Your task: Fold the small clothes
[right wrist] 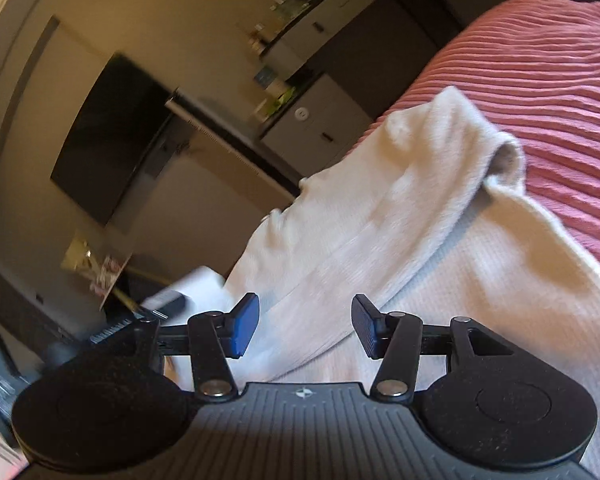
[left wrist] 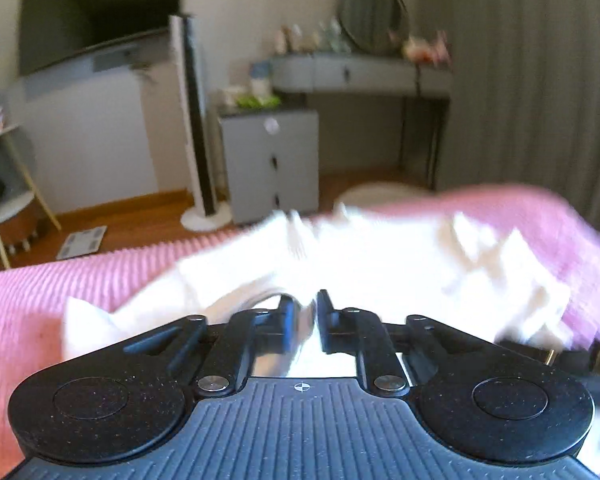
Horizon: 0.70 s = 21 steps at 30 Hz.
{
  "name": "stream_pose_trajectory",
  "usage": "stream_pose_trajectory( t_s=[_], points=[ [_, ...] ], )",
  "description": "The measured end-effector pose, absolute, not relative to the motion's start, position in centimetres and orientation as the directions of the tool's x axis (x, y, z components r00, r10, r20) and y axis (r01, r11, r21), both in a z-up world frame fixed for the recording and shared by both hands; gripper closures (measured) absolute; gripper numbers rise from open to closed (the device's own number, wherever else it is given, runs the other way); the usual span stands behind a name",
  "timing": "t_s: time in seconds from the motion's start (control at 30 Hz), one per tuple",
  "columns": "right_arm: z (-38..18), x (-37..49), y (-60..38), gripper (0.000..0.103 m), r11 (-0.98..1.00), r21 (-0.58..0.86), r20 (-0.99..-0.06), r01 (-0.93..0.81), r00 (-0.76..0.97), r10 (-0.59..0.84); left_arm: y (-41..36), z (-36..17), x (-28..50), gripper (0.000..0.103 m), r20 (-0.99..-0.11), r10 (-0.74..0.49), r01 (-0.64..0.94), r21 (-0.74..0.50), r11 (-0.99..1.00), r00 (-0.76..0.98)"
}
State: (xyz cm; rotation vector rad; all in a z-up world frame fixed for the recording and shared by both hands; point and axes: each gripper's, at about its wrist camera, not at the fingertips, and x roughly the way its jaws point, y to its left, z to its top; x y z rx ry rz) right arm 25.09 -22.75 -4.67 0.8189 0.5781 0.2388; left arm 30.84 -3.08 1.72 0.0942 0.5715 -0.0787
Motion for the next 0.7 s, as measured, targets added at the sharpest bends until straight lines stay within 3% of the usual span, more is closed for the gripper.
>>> stream_pose_trajectory(
  t_s=[0.07,0.23,0.37,0.57,0.7],
  points=[
    [-4.9,25.3,-23.2,0.052,0.656,0.755,-0.387,0.024,0.823,0.416,-4.1,0.3,31.0,0.044,-0.565,-0.058,0.137,0.099,0.986,0.823],
    [-5.4,25.7,-23.2,0.052,0.656,0.755,-0.387,0.020,0.820,0.421,-2.8,0.7,27.4,0.019,-0.538,-0.120,0.149,0.010,0.989,0.835],
    [-5.2,25.6,-22.3,0.052,0.679,0.734,-0.391,-0.006,0.814,0.429,1.6,1.0,23.1,0.017,-0.552,-0.083,0.023,-0.116,0.993,0.830],
    [-3.1,25.0,-16.2,0.051,0.817,0.549,-0.428,-0.175,0.781,0.455,6.0,-0.8,22.1,0.015,-0.628,0.121,-0.192,-0.046,0.980,0.769],
    [-1.7,26.0,-12.4,0.051,0.877,0.411,-0.453,-0.251,0.778,0.435,7.8,-1.7,22.8,0.016,-0.651,0.086,-0.203,-0.105,0.974,0.754]
  ],
)
